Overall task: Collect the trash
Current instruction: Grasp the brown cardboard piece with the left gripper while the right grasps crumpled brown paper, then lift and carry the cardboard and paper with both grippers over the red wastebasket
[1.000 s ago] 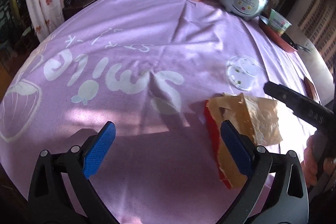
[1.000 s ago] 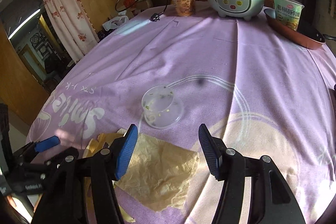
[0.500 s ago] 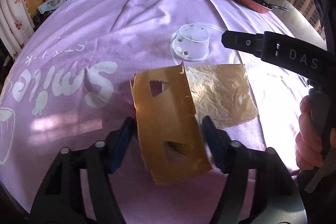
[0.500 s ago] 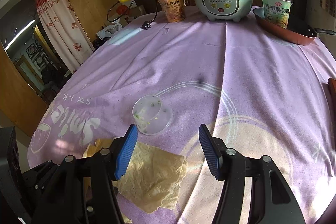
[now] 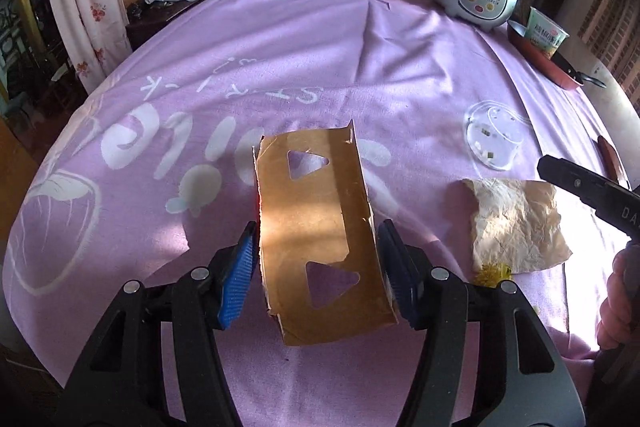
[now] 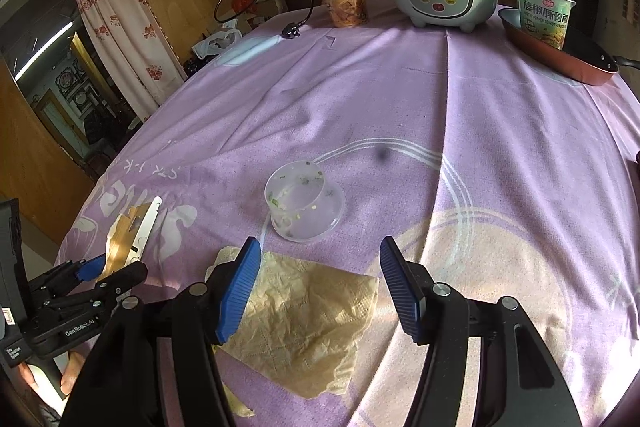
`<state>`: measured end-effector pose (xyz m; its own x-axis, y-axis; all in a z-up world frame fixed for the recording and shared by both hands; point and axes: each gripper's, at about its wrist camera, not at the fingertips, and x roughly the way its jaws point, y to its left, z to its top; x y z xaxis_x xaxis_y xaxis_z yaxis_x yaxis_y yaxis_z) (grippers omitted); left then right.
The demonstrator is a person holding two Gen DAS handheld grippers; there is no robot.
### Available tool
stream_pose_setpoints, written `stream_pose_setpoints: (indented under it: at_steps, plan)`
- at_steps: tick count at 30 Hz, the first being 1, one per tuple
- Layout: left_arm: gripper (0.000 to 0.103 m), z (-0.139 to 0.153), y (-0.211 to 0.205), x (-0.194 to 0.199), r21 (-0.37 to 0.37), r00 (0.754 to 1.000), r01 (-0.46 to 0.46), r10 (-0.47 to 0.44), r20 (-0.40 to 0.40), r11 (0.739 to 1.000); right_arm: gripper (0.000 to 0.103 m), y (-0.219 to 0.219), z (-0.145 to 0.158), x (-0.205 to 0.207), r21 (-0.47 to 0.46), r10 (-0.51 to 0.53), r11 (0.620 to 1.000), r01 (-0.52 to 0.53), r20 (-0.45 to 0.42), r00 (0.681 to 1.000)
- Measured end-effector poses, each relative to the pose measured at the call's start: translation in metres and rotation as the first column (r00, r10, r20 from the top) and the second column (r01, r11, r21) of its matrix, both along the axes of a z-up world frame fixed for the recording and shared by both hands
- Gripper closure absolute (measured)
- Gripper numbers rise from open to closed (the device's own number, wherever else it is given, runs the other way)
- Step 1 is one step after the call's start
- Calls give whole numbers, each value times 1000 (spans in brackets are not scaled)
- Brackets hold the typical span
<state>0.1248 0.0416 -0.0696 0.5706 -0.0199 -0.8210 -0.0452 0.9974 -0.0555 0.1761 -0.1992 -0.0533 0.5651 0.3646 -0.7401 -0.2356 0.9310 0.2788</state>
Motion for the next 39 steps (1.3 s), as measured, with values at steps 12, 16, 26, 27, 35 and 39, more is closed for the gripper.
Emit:
stream_pose_setpoints:
  at_steps: [12,16,26,27,35,39]
  plan:
    - [36,-10,-6,5,-21,997,47,-48,-59,999,21,38,-21,-4,-167,102,980,-105,-30,994]
    - [33,-10,-4,5,-41,997,47,-49,-57,998,21,52,-23,-11,-279,121,954,-111,19,992]
    - [27,-11,-4,6,-30,997,32,-34,-64,999,96,35,4,-16,-109,155,983,-145,88,984]
    - [27,-11,-4,6,-28,997,32,-34,-64,999,96,34,7,-18,-97,151,985,-142,101,983]
    - [27,-11,-6,9,2,998,12,-12,-68,1000,95,28,8,-17,-57,130,990,-125,80,988]
    - [44,-10,-4,7,9,999,-1,1,-55,1000,94,27,7,-18,-53,120,992,-116,77,990]
